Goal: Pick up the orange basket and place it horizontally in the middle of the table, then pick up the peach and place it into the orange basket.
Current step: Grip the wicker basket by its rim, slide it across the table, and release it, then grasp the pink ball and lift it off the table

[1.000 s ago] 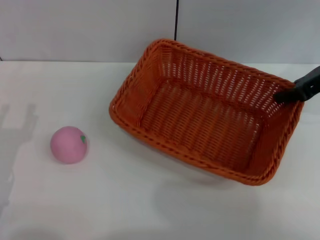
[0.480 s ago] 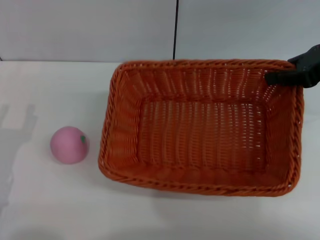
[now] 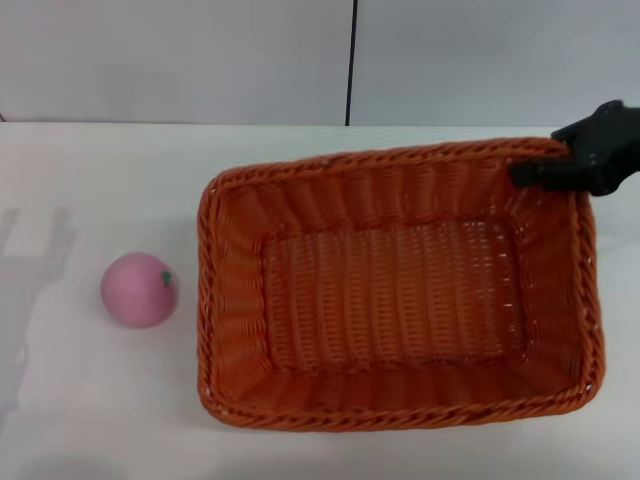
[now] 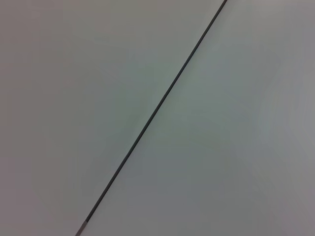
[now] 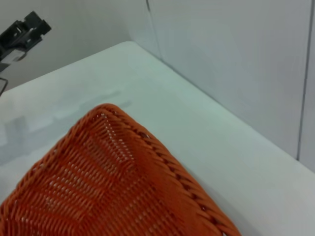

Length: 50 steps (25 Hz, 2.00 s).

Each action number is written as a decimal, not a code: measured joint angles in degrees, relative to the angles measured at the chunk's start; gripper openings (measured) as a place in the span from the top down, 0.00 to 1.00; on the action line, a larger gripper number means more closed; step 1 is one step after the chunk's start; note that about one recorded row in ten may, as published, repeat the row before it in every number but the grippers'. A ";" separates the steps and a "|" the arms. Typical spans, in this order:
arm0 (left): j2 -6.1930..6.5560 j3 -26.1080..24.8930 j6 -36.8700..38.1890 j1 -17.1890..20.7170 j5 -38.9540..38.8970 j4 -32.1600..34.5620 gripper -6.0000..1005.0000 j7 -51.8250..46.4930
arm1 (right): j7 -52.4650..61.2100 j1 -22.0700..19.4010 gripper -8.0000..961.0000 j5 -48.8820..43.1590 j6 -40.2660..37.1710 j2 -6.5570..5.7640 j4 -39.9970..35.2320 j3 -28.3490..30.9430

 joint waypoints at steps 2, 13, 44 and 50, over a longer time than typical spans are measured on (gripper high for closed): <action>0.00 0.00 0.13 -0.09 0.00 0.00 0.25 0.00 | -0.54 0.19 0.82 0.01 0.74 0.00 1.16 0.00; 0.00 0.18 0.77 -0.25 0.00 0.00 0.25 0.00 | -5.48 1.37 0.82 -0.01 7.31 0.02 11.43 -0.06; 0.53 4.57 0.39 0.06 0.66 1.57 0.25 0.00 | -18.33 -8.66 0.56 23.88 14.57 4.07 8.79 7.45; 0.72 9.87 -1.47 -0.66 0.67 7.38 0.25 0.00 | -26.08 -14.67 0.56 40.17 14.41 4.67 16.51 11.20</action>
